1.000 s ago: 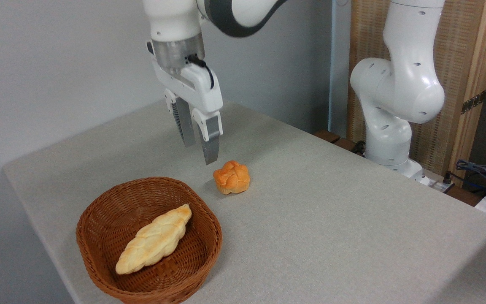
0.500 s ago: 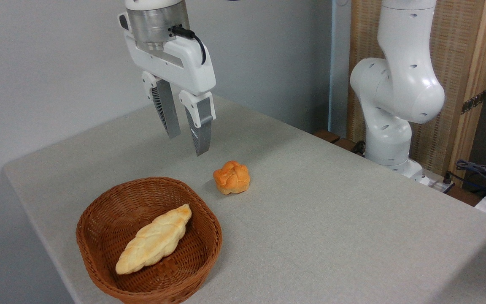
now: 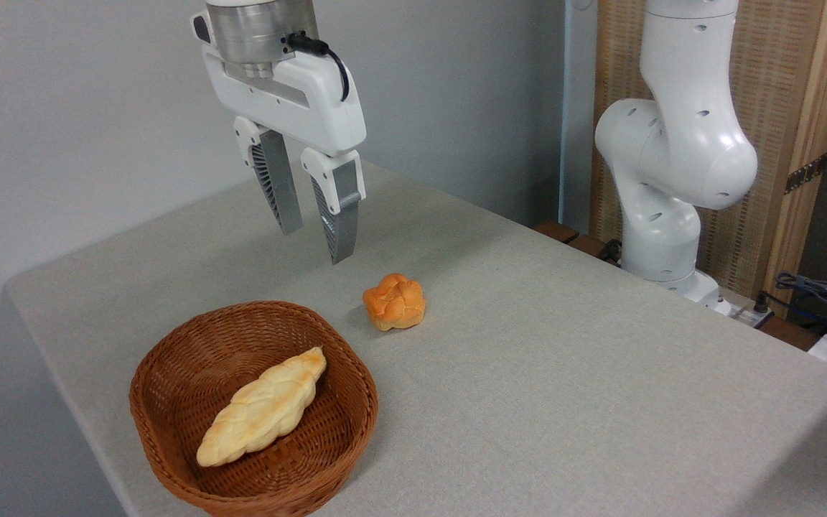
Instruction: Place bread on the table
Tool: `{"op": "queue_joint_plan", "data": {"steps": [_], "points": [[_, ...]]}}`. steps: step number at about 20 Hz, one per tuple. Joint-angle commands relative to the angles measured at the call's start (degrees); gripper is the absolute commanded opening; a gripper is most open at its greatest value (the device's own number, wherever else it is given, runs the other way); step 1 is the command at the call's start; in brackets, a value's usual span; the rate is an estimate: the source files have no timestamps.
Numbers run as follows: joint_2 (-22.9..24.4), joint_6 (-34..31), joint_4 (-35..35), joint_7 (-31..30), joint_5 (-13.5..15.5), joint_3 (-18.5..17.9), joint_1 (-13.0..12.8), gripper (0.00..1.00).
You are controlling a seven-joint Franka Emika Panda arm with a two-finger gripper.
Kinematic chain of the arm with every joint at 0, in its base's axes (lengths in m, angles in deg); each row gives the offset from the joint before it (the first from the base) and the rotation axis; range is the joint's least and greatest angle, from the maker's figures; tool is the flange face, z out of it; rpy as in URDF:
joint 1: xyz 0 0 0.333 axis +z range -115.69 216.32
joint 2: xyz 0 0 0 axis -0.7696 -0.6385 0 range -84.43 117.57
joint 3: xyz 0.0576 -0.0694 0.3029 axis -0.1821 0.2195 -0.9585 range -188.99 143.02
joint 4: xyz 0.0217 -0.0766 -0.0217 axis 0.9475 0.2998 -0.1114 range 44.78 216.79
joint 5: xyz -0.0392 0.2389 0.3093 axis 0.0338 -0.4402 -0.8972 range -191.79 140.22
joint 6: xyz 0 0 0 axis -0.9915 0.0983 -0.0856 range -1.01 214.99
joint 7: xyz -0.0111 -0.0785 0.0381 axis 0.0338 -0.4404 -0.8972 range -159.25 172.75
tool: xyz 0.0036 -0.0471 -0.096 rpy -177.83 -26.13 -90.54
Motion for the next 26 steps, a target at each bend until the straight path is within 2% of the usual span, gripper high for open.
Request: {"op": "queue_joint_plan", "data": {"steps": [1, 5, 16, 26], "points": [[-1.0, -1.6, -1.9, 0.7, -0.7, 0.5, 0.6, 1.0], [-2.2, -1.5, -4.8, 0.7, -0.5, 0.3, 1.3, 1.0], [-2.2, -1.5, -5.0, 0.8, -1.1, 0.3, 1.3, 1.0], [-2.0, -1.6, -5.0, 4.5, -1.1, 0.1, 1.3, 1.0]]}}
